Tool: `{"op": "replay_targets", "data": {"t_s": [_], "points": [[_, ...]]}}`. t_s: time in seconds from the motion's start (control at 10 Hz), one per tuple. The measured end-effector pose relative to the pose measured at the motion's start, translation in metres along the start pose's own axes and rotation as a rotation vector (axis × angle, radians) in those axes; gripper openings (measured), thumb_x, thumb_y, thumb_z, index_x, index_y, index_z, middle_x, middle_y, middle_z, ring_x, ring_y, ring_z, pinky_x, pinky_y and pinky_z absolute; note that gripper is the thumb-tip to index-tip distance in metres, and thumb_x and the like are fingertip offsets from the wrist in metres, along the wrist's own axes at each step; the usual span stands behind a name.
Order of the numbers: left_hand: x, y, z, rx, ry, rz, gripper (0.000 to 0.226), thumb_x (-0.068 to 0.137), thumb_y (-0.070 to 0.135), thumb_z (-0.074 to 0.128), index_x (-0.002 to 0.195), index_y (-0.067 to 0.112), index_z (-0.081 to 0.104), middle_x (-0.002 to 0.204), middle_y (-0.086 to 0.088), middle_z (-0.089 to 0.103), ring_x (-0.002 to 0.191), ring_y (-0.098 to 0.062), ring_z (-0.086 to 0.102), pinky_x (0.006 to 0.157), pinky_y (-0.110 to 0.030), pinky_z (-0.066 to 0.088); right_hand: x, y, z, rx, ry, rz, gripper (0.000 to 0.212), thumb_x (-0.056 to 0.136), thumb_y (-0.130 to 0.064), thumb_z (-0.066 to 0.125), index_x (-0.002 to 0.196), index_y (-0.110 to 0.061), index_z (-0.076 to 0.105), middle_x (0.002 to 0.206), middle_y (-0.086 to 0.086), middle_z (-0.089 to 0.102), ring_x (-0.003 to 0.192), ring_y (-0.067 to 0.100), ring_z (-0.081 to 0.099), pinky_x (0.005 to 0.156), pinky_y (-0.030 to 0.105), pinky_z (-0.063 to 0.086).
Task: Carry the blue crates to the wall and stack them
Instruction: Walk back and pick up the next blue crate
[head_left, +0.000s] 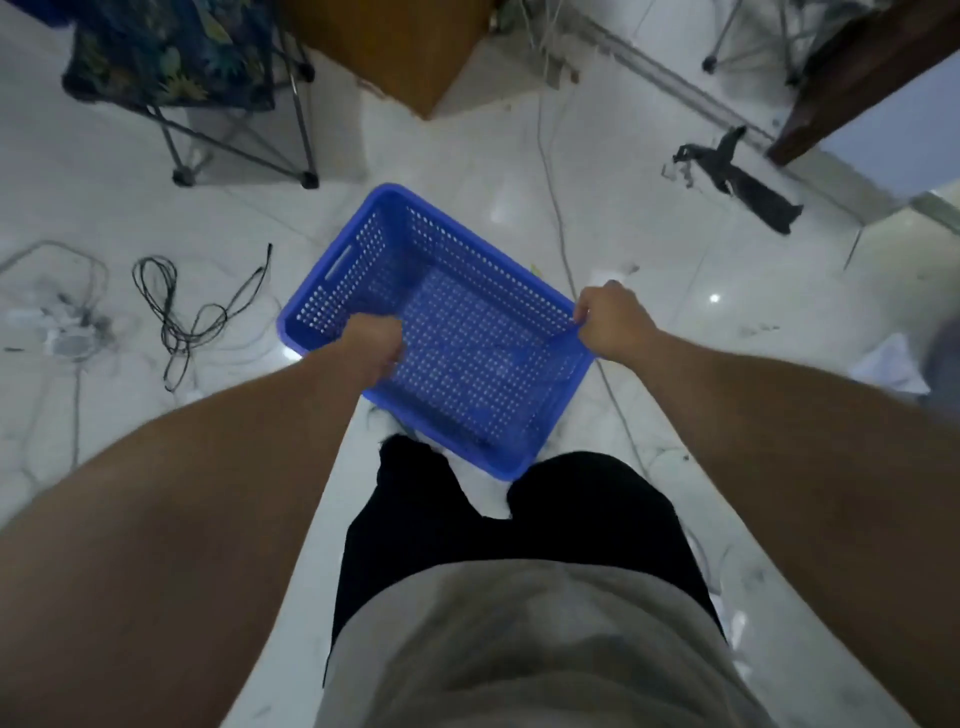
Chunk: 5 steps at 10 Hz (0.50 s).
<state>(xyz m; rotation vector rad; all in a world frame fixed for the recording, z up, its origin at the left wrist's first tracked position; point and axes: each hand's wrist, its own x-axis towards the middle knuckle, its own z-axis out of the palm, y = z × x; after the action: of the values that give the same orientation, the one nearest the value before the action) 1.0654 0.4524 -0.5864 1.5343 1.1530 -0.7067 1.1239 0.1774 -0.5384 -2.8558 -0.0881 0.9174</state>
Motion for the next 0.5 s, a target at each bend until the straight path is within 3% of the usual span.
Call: {"op": "replay_targets", "data": {"t_s": [0.1, 0.2, 0.3, 0.4, 0.5], "points": [[0.036, -0.001, 0.015, 0.01, -0.027, -0.079, 0.028, 0.092, 0.008, 0.041, 0.065, 0.013, 0.038, 0.063, -0.004, 0.034, 0.05, -0.016, 0.031, 0.055, -0.032, 0.034, 0.051, -0.005, 0.028, -0.085, -0.073, -0.056, 0.025, 0.084, -0.004, 0.054, 0.105, -0.011, 0.066, 0.117, 0.02, 0.053, 0.108, 0.038, 0.055, 0.089, 0.042, 0.05], [0.1, -0.02, 0.022, 0.012, 0.043, -0.127, 0.024, 0.091, 0.014, 0.047, 0.106, 0.005, 0.062, 0.09, -0.007, 0.06, 0.068, -0.02, 0.049, 0.075, -0.031, 0.041, 0.124, -0.008, 0.075, -0.117, -0.165, -0.128, 0.021, 0.086, -0.007, 0.052, 0.103, -0.009, 0.065, 0.115, 0.021, 0.055, 0.105, 0.04, 0.055, 0.088, 0.046, 0.05], [0.167, -0.05, 0.035, -0.004, 0.165, -0.224, 0.05, 0.09, 0.017, 0.052, 0.138, 0.002, 0.047, 0.14, -0.017, 0.053, 0.113, -0.032, 0.058, 0.072, -0.023, 0.047, 0.21, -0.003, 0.128, -0.116, -0.309, -0.084, 0.016, 0.089, -0.007, 0.05, 0.093, 0.003, 0.061, 0.103, 0.023, 0.059, 0.091, 0.038, 0.057, 0.087, 0.05, 0.052], [0.243, -0.093, 0.062, 0.241, 0.359, -0.276, 0.07, 0.09, 0.024, 0.056, 0.151, 0.01, 0.022, 0.155, -0.015, 0.032, 0.137, -0.038, 0.04, 0.099, -0.038, 0.047, 0.287, 0.017, 0.177, -0.101, -0.316, 0.106, 0.054, 0.09, -0.022, 0.053, 0.138, -0.001, 0.037, 0.142, 0.023, 0.039, 0.121, 0.039, 0.044, 0.107, 0.05, 0.036], [0.296, -0.146, 0.065, -0.435, 0.575, -0.37, 0.062, 0.095, 0.019, 0.048, 0.148, 0.0, 0.023, 0.152, -0.016, 0.037, 0.129, -0.03, 0.048, 0.059, -0.017, 0.04, 0.332, 0.028, 0.208, 0.06, -0.148, 0.169, 0.074, 0.085, -0.025, 0.057, 0.148, -0.013, 0.021, 0.153, 0.013, 0.029, 0.139, 0.036, 0.031, 0.116, 0.05, 0.022]]}}
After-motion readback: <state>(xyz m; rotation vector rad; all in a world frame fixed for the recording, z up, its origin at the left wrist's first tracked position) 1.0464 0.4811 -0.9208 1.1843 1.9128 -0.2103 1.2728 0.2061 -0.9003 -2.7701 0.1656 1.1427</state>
